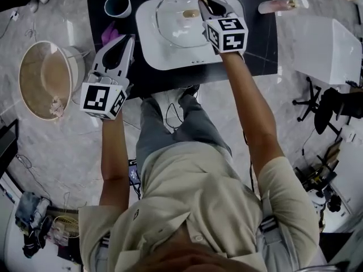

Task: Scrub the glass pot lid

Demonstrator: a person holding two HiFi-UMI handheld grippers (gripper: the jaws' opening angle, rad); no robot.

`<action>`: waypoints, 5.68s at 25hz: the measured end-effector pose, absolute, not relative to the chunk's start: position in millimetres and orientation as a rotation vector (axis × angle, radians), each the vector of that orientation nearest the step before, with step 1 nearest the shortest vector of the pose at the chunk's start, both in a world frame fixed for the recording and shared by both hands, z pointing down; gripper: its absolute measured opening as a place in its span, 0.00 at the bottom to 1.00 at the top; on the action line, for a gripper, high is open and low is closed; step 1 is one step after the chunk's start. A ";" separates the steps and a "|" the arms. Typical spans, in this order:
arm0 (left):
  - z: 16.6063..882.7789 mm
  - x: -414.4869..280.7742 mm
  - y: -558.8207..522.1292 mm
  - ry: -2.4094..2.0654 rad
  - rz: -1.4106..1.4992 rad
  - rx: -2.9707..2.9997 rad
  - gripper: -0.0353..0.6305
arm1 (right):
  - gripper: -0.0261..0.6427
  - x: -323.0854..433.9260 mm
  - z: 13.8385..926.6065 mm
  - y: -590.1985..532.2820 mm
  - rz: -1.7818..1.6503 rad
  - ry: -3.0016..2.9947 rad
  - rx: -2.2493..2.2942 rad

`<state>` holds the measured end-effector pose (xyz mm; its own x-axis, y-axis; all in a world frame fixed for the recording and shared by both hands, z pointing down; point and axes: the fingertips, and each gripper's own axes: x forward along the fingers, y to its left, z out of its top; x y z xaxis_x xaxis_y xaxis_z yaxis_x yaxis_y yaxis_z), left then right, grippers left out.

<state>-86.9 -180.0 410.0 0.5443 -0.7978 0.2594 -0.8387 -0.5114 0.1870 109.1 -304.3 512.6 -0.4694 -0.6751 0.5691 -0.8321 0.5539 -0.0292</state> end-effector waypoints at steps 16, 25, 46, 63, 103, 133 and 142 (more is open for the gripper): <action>450.8 -103.4 -180.0 -1.337 0.201 2.436 0.08 | 0.10 55.5 607.1 -309.8 0.358 -2.205 1.110; 462.1 -98.7 -184.9 -1.322 0.198 2.422 0.08 | 0.10 30.2 626.5 -301.9 0.363 -2.211 1.035; 478.4 -40.1 -181.7 -1.218 0.247 2.460 0.08 | 0.10 243.2 640.6 -318.5 0.498 -1.958 1.402; 476.3 -56.6 -169.8 -1.242 0.237 2.438 0.08 | 0.10 222.2 644.3 -314.1 0.499 -1.959 1.391; 493.3 -88.5 -156.0 -1.213 0.200 2.391 0.08 | 0.10 -15.0 689.6 -249.9 0.583 -2.158 0.988; 495.9 -5.5 -149.5 -1.120 0.247 2.442 0.08 | 0.11 233.5 694.8 -267.3 0.705 -1.942 1.368; 496.1 -18.9 -143.4 -1.145 0.239 2.431 0.08 | 0.10 229.1 696.5 -266.4 0.689 -1.924 1.365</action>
<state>-18.9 -143.4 496.1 0.6422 -0.6900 0.3341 -0.7660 -0.5602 0.3153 229.1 -266.4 696.5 -0.2271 -0.5949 0.7710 -0.9491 0.3127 -0.0383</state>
